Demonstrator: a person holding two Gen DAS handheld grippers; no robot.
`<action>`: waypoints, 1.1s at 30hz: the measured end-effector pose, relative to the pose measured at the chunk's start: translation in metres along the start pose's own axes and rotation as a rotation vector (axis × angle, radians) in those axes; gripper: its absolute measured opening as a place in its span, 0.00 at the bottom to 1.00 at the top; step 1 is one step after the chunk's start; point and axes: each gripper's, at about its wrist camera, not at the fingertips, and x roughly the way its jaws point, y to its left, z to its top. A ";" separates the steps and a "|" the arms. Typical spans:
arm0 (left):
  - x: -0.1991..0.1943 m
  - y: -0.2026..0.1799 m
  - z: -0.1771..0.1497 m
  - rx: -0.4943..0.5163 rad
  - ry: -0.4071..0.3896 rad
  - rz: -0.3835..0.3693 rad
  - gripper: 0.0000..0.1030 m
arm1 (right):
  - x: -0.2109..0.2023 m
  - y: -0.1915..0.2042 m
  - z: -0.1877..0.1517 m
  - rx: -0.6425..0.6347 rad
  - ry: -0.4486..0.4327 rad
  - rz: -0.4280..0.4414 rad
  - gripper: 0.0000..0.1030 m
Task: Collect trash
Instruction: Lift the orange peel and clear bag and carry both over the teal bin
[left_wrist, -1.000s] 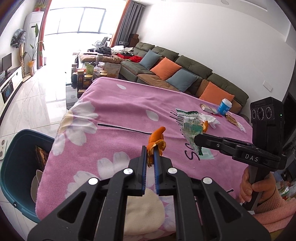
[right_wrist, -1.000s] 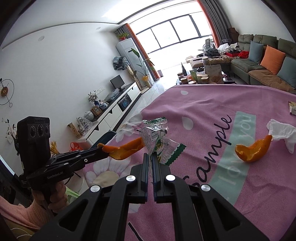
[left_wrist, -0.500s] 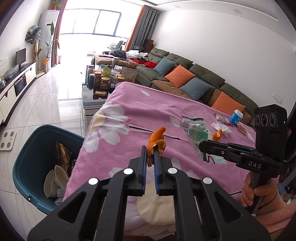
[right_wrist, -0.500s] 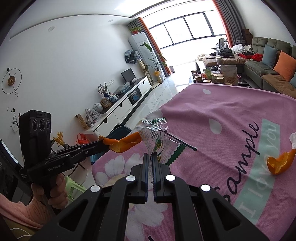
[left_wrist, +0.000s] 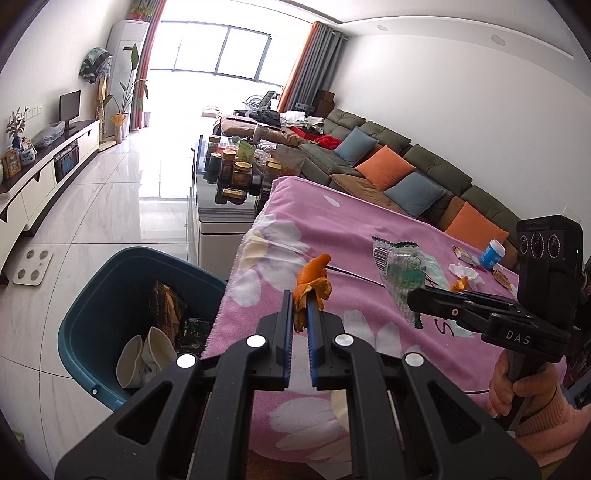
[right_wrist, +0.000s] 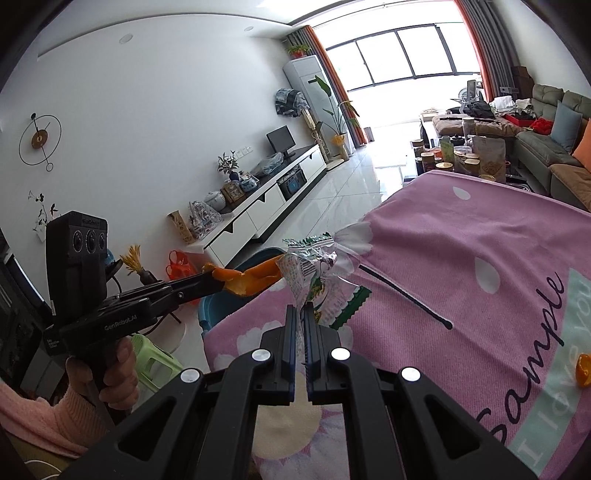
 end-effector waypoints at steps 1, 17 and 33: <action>-0.001 0.003 0.000 -0.005 -0.002 0.007 0.07 | 0.003 0.001 0.001 -0.003 0.004 0.007 0.03; -0.022 0.033 0.000 -0.058 -0.041 0.094 0.07 | 0.036 0.034 0.013 -0.082 0.048 0.079 0.03; -0.041 0.073 -0.002 -0.140 -0.067 0.189 0.07 | 0.069 0.065 0.028 -0.148 0.097 0.136 0.03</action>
